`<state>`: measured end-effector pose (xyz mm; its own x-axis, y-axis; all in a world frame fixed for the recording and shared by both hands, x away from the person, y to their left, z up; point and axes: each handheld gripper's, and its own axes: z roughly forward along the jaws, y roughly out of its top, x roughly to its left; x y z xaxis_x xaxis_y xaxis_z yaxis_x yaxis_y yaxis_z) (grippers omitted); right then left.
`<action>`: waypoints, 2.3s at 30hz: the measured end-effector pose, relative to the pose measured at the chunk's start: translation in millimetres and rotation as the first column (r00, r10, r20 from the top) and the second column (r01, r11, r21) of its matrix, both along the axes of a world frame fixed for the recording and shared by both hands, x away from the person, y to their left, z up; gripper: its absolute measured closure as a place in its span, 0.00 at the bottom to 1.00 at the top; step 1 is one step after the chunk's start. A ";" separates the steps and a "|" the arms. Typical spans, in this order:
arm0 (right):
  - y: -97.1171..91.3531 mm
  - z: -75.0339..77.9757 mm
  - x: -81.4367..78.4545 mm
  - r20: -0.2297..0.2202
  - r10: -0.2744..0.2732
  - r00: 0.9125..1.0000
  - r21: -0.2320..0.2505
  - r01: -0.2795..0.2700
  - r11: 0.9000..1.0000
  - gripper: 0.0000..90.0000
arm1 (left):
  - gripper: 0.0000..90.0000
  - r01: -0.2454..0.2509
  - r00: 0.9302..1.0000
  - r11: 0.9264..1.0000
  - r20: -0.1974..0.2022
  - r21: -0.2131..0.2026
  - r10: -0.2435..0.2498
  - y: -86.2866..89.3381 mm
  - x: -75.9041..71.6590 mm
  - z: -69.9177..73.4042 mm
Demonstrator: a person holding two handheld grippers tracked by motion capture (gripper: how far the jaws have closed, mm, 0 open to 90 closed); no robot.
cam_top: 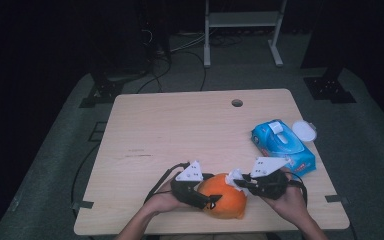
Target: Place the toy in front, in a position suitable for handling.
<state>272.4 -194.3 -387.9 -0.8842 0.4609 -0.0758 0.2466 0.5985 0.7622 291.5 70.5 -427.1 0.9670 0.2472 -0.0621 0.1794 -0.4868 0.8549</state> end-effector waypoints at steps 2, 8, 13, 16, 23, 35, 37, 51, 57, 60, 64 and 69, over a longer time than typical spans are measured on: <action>-3.0 -1.2 -0.4 -0.014 -0.001 1.000 0.010 0.002 1.000 0.90 | 0.33 0.000 1.000 1.000 -0.001 -0.004 0.000 -1.0 -0.1 -0.4; 20.7 3.0 -9.8 0.028 0.042 0.999 -0.013 -0.042 0.999 0.90 | 0.29 0.006 1.000 1.000 0.001 0.007 -0.006 -5.5 -1.8 0.5; 36.1 5.0 -13.6 0.064 0.076 0.995 -0.043 -0.073 0.996 0.90 | 0.33 0.007 1.000 1.000 0.008 0.020 -0.007 -3.2 -1.7 0.3; 30.7 5.5 -10.0 0.053 0.075 0.996 -0.036 -0.073 0.997 0.90 | 0.35 -0.005 1.000 1.000 0.005 0.031 0.005 0.6 1.3 -0.4; 2.7 -0.2 -5.9 0.007 0.017 1.000 -0.012 -0.017 1.000 0.90 | 0.33 -0.014 0.999 1.000 -0.051 0.003 0.014 9.8 10.6 -4.6; 15.0 0.5 -7.8 0.043 0.057 0.997 -0.039 -0.056 0.998 0.90 | 0.36 -0.034 0.999 0.999 -0.022 -0.003 0.034 5.9 12.4 -2.7; 1.8 -2.2 -2.7 0.011 0.019 1.000 -0.011 -0.019 1.000 0.90 | 0.36 -0.060 0.997 0.998 -0.053 -0.005 0.060 11.3 16.3 -4.9; 4.9 0.1 3.8 0.006 0.003 1.000 0.013 -0.003 1.000 0.90 | 0.36 -0.020 1.000 1.000 0.000 0.004 0.020 0.0 3.8 1.0; 7.1 -1.8 3.1 -0.025 0.031 0.999 0.014 -0.031 0.999 0.90 | 0.21 -0.007 0.999 1.000 -0.049 -0.001 0.006 2.5 7.9 3.7; 9.3 -2.2 -1.5 -0.034 0.088 0.995 0.011 -0.088 0.996 0.90 | 0.11 -0.032 0.994 0.999 -0.105 0.015 0.033 3.3 12.9 2.4; 12.2 -0.9 -6.8 -0.041 0.121 0.992 0.004 -0.121 0.993 0.90 | 0.23 0.002 0.990 0.999 -0.142 0.034 0.003 -2.9 12.0 -7.9; 3.8 7.4 -2.6 0.001 0.040 0.999 0.025 -0.040 0.999 0.90 | 0.46 -0.043 0.994 0.999 0.099 -0.020 0.045 -3.4 6.8 9.9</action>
<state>269.8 -190.5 -380.5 -0.9018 0.4273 -0.0648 0.2229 0.5884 0.7773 298.3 67.1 -417.2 0.9568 0.2895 0.0290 0.1140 -0.4647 0.8781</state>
